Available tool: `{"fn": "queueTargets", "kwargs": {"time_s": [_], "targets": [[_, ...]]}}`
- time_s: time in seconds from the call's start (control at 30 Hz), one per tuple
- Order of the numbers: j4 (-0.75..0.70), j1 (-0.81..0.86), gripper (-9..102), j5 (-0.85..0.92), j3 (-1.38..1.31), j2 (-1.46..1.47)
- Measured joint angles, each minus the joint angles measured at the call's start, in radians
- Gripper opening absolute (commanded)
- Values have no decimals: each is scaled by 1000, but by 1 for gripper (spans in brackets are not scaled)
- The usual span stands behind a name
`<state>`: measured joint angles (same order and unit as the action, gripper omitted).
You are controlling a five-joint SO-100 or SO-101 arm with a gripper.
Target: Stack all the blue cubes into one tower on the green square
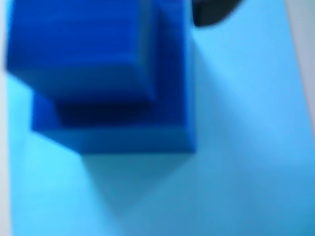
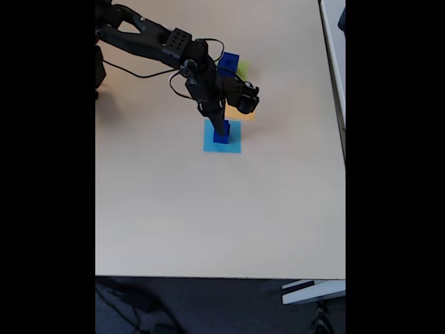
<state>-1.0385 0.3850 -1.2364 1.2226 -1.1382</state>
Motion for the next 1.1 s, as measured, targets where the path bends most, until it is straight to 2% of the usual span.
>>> {"fn": "queueTargets", "kwargs": {"time_s": [0.4,0.77,1.1], "targets": [[0,0,5,0,0,0],[-15,-6,4,0,-5,-2],[-49,-91,4,-104,-195,-3]]}}
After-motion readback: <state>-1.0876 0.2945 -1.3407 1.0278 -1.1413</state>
